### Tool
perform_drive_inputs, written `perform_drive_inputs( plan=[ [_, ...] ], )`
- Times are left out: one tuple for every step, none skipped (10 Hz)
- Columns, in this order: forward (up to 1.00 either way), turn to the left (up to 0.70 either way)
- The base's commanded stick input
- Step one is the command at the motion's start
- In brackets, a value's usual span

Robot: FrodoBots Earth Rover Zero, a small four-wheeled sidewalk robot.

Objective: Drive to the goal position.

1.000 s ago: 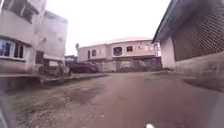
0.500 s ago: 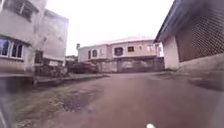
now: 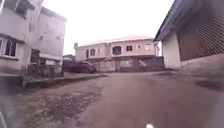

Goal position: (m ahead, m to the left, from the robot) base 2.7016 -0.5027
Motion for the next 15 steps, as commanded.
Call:
perform_drive_inputs(
  plan=[
    [0.70,-0.19],
    [0.70,-0.21],
    [0.70,-0.23],
    [0.70,-0.25],
    [0.70,-0.27],
    [0.70,-0.28],
    [0.70,-0.28],
    [0.70,-0.28],
    [0.70,-0.28],
    [0.70,-0.28],
    [0.70,-0.28],
    [0.70,-0.28],
    [0.70,-0.28],
    [0.70,-0.28],
    [0.70,-0.28]
  ],
)
